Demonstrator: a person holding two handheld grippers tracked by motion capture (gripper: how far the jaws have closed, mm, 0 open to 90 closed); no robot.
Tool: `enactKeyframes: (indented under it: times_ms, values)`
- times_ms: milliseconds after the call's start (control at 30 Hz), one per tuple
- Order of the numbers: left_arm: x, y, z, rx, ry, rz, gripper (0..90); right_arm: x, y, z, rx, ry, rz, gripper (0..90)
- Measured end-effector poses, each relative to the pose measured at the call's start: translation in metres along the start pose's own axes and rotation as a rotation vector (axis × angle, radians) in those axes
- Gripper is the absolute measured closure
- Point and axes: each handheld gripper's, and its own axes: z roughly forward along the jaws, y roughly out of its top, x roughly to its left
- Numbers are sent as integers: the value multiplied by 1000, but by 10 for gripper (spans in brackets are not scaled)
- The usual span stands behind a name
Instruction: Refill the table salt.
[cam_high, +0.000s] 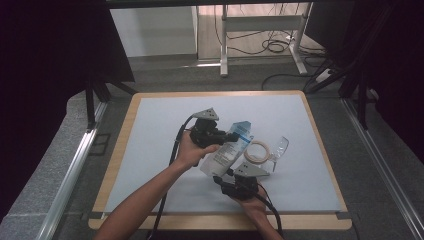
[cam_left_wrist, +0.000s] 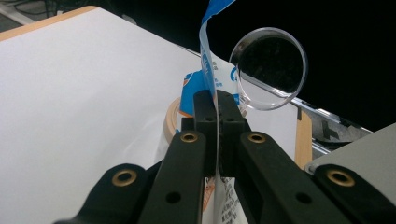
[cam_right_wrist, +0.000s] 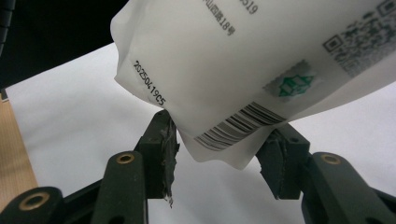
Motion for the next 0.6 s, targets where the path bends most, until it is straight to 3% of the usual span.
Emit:
enactKeyframes:
  times_ms: [400, 600]
  values:
    - [-1, 0, 6, -4, -9, -4, 900, -3, 1, -3, -9, 8, -13, 510]
    - [-12, -1, -4, -35, -25, 10, 900, -2, 4, 3, -19, -33, -59, 496]
